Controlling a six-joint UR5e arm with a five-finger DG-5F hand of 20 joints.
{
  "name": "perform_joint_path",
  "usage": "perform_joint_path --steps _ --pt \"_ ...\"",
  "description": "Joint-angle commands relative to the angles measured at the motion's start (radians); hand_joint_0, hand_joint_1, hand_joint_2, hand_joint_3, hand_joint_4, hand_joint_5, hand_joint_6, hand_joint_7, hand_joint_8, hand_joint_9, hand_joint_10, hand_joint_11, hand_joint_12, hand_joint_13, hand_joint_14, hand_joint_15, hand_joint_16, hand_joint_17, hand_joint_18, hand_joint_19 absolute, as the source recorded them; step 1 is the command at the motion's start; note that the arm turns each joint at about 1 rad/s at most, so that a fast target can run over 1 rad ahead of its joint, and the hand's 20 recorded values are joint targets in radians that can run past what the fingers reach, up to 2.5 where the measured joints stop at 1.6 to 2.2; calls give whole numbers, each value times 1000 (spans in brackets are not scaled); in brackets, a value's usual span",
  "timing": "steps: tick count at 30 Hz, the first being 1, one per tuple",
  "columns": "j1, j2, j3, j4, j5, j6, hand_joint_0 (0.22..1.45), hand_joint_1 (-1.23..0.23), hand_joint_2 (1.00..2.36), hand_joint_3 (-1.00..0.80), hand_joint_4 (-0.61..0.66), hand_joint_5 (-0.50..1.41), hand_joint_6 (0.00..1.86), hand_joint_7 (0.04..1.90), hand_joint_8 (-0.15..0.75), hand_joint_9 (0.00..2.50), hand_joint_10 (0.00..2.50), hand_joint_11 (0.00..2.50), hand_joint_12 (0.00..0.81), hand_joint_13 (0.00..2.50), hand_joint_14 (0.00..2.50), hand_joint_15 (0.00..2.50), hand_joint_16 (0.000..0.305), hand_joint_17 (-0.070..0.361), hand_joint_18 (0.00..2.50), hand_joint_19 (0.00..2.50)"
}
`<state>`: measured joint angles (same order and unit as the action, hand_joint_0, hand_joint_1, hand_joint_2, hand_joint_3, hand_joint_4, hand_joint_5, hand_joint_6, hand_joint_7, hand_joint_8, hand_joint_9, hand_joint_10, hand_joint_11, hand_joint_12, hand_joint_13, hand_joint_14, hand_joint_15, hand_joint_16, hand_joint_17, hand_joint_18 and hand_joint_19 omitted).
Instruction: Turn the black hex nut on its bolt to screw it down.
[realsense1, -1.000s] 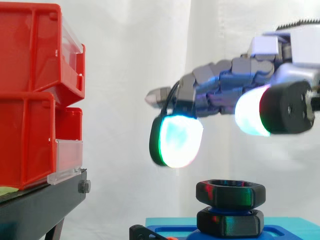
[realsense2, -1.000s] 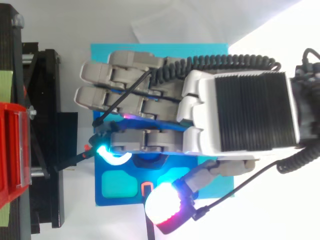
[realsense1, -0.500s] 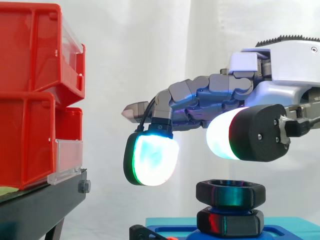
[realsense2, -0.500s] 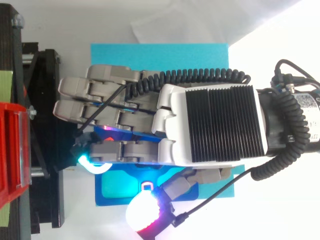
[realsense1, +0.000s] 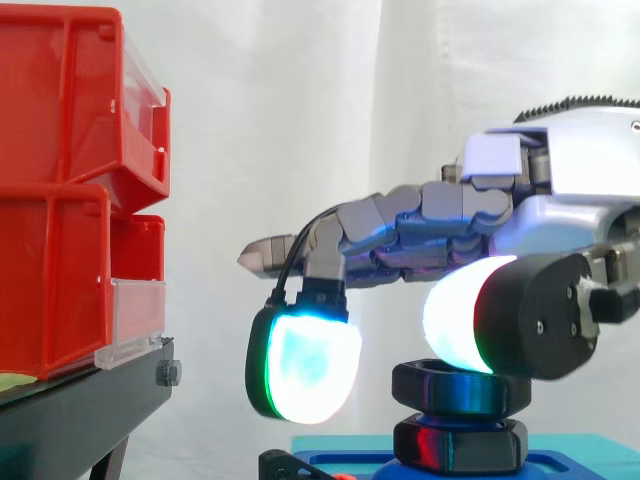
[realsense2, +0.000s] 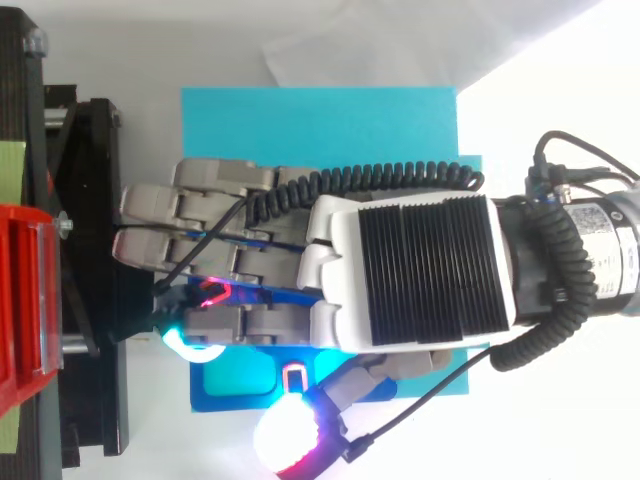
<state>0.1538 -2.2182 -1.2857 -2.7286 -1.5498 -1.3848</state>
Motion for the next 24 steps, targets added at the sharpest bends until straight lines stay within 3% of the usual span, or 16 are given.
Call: perform_joint_path --steps 1,12,17,24 --pt "3 -5 0 6 -12 0 486 -311 1000 -500 225 -179 502 1094 239 0 0 0 340 0 0 0 61 137 0 16" --pt "4 -5 0 1 -27 -8 486 -316 1000 -500 223 -169 501 1197 240 0 0 0 338 0 0 0 60 136 0 20" --pt "4 -3 35 -39 -27 -17 487 -319 1000 -500 220 -167 501 1222 240 0 0 0 338 0 0 0 60 135 0 23" --pt "0 -3 37 -57 -33 -23 487 -321 1000 -500 225 -160 500 1299 239 0 0 0 338 0 0 0 60 135 0 24"
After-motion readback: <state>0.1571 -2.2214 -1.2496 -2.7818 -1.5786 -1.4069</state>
